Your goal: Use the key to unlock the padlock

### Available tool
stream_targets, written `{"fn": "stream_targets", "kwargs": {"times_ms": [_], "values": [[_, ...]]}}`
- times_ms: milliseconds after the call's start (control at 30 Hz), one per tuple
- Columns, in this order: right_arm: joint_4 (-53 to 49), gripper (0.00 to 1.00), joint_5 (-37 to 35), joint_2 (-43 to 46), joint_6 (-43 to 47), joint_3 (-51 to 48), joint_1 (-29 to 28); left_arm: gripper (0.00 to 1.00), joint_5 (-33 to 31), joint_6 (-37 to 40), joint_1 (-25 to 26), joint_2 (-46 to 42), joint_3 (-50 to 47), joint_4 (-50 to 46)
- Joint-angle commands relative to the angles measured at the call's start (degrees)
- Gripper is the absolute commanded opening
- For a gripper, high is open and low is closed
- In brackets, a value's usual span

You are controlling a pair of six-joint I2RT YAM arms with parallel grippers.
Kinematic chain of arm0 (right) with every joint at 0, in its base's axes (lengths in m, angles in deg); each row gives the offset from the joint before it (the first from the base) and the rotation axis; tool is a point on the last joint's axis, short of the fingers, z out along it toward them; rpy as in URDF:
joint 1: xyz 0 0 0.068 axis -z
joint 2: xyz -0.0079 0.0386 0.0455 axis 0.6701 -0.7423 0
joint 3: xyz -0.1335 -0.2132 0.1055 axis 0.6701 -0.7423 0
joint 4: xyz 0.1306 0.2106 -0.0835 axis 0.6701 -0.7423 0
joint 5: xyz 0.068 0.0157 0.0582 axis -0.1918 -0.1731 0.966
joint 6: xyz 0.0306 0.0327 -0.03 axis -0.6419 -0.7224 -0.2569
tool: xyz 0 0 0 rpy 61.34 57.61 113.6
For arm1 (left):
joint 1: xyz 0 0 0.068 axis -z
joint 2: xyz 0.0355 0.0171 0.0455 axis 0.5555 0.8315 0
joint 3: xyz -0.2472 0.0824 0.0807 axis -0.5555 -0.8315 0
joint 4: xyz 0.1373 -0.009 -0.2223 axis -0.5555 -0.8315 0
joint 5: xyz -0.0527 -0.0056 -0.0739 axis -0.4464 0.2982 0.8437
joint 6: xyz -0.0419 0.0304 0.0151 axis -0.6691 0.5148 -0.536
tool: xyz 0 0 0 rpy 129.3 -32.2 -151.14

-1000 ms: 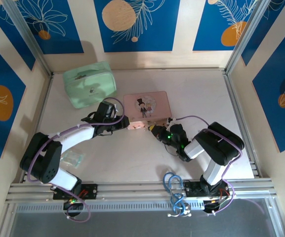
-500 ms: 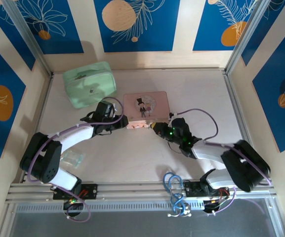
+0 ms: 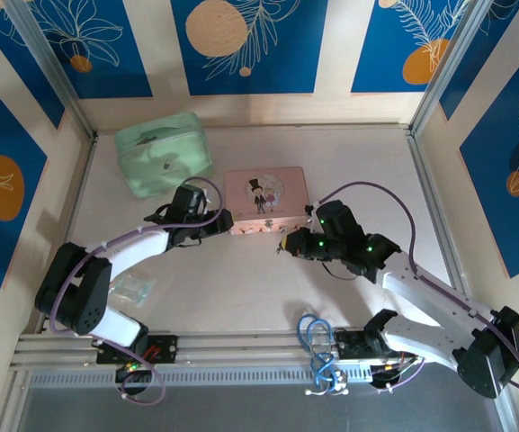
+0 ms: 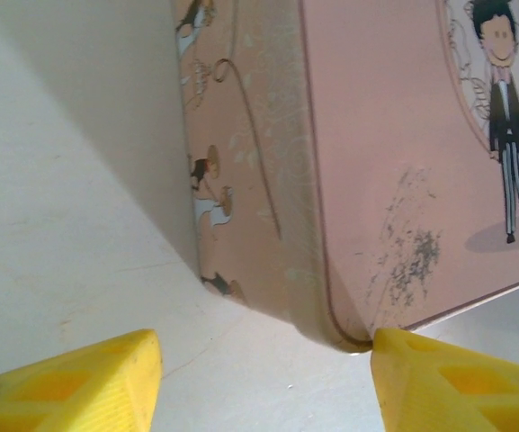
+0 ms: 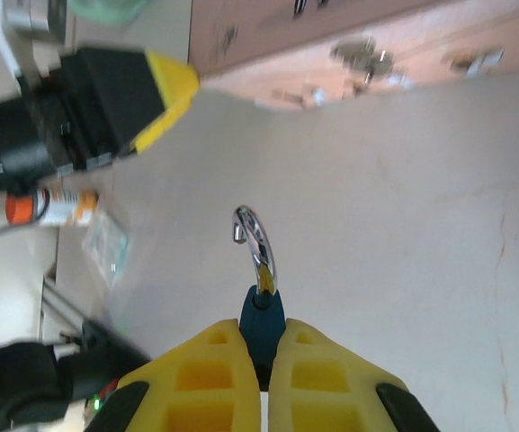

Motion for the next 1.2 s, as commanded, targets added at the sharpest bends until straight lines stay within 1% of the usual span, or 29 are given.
{"fn": "stream_targets", "kwargs": {"times_ms": [0,167,300,433,567,667,800,933,1033,1133,1167], "values": [[-12.6,0.00,3.7,0.4,1.5,3.1,-2.4,0.66,-2.9,1.5,-0.9,-3.8,3.9,-4.7],[-13.8,0.00,7.7,-1.7,1.3,7.3,-5.0,0.72,-5.5,4.4,-0.9,-9.5,9.9,-11.7],[-13.4,0.00,11.5,-5.1,1.4,9.1,-6.0,0.74,-4.2,4.7,-0.9,-14.5,10.6,-14.2],[-9.3,0.00,16.0,-8.3,0.6,7.2,-6.5,0.73,-1.2,4.2,-0.9,-20.9,5.1,-14.3],[-7.3,0.00,19.0,-12.7,1.3,6.1,-7.0,0.71,1.0,3.3,-0.8,-27.5,-1.4,-15.7],[-7.2,0.00,19.6,-17.2,2.8,6.7,-7.6,0.70,2.2,2.4,-0.8,-32.1,-6.2,-16.5],[-7.5,0.00,22.2,-25.7,5.3,8.6,-6.1,0.69,2.2,1.0,-0.8,-36.9,-11.1,-18.1],[-7.1,0.00,23.5,-34.0,7.9,10.9,-3.8,0.67,2.3,-0.5,-0.8,-39.1,-13.4,-18.4],[-5.6,0.00,25.4,-38.1,9.0,12.1,-2.4,0.65,2.8,-1.5,-0.7,-39.2,-14.5,-17.6],[-5.9,0.00,24.6,-39.7,9.9,13.1,-1.6,0.64,3.3,-1.9,-0.7,-39.1,-15.2,-17.2],[-6.1,0.04,24.1,-39.8,10.0,13.2,-1.2,0.64,3.3,-1.9,-0.7,-39.1,-15.3,-17.3]]}}
